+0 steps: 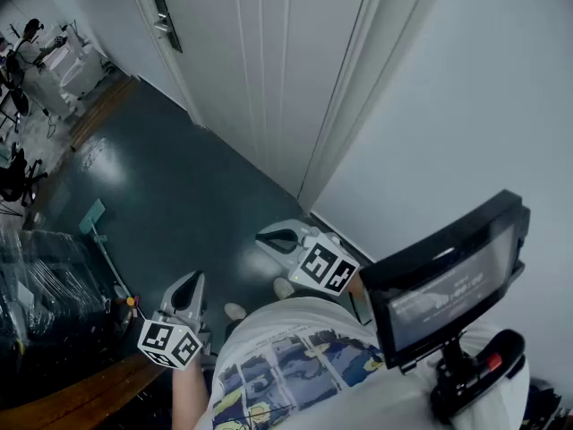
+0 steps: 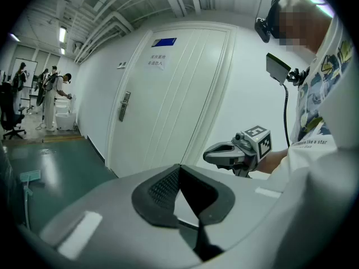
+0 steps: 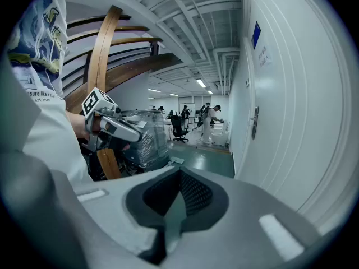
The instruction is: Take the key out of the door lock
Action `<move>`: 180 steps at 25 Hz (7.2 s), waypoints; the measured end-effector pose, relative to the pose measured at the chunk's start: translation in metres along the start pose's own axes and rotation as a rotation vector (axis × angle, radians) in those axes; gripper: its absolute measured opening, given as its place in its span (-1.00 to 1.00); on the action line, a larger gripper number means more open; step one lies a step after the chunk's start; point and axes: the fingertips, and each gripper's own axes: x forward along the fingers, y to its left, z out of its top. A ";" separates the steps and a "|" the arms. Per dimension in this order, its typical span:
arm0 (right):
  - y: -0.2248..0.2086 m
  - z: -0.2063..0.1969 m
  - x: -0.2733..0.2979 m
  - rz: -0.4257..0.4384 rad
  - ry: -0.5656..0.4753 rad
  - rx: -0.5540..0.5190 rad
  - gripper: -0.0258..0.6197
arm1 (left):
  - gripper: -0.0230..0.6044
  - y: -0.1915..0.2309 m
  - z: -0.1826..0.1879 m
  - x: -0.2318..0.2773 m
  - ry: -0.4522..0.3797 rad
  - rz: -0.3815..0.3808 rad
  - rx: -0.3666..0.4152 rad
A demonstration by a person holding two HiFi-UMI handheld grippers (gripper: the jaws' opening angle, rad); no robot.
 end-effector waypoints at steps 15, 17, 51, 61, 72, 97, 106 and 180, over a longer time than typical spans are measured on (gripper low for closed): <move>-0.015 -0.016 0.001 -0.017 0.006 0.002 -0.91 | -0.91 0.002 0.001 0.011 0.010 0.029 0.010; -0.018 -0.013 0.001 -0.028 0.001 -0.007 -0.91 | -0.91 0.003 0.004 0.012 0.001 0.025 0.020; -0.097 0.105 0.230 -0.154 0.027 0.111 -0.87 | -0.91 0.270 0.099 0.009 -0.028 -0.044 0.036; -0.145 0.127 0.271 -0.185 0.061 0.134 -0.87 | -0.91 0.326 0.141 0.056 -0.042 -0.111 -0.021; -0.281 0.166 0.344 -0.148 -0.031 0.120 -0.87 | -0.91 0.397 0.221 0.150 -0.031 -0.064 0.044; -0.458 0.171 0.445 -0.296 -0.300 0.851 -0.86 | -0.91 0.489 0.311 0.281 0.043 -0.293 0.187; -0.518 0.197 0.501 -0.334 -0.516 1.118 -0.80 | -0.91 0.536 0.341 0.289 0.064 -0.418 0.255; -0.692 0.177 0.547 -0.521 -1.181 1.630 -0.85 | -0.91 0.612 0.358 0.342 0.199 -0.551 0.289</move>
